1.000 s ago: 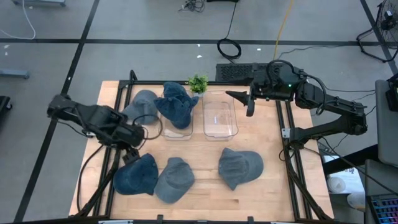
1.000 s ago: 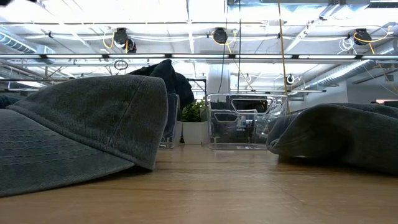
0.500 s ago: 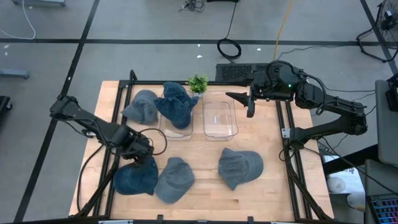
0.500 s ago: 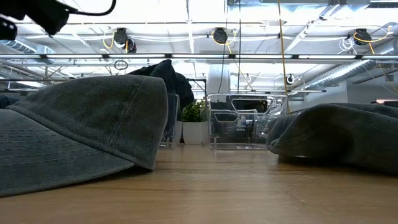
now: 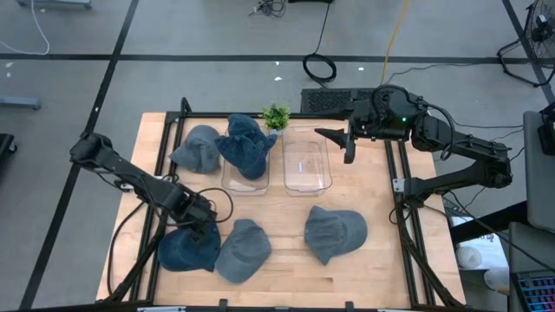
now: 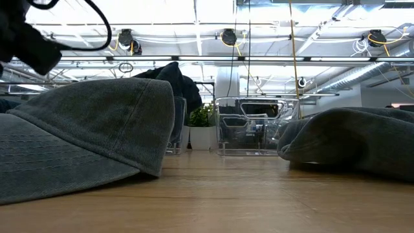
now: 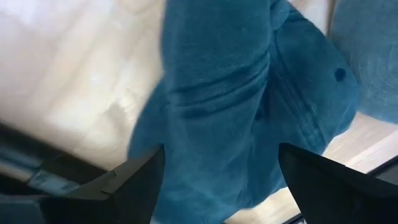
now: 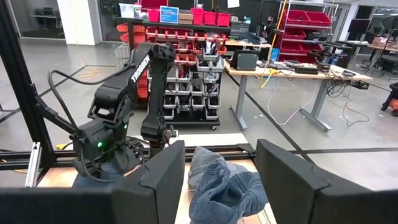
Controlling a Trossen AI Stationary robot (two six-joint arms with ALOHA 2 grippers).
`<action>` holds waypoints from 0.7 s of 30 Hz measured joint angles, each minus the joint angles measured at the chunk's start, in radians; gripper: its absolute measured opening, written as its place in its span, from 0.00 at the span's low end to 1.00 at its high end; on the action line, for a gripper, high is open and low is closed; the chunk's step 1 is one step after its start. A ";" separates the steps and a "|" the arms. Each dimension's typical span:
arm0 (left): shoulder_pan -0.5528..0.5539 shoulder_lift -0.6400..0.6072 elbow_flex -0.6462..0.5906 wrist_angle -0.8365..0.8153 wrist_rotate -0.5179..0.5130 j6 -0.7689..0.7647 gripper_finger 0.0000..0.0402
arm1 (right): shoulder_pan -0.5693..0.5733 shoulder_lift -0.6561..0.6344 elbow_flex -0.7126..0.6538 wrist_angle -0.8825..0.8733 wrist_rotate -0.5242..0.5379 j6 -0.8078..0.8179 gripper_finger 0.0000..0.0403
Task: Pick & Place hat
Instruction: Put the blue cap into the left transparent bin
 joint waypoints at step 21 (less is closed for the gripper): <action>0.000 0.000 -0.085 0.162 0.012 -0.017 0.33 | 0.000 0.000 0.000 0.028 0.047 -0.119 0.46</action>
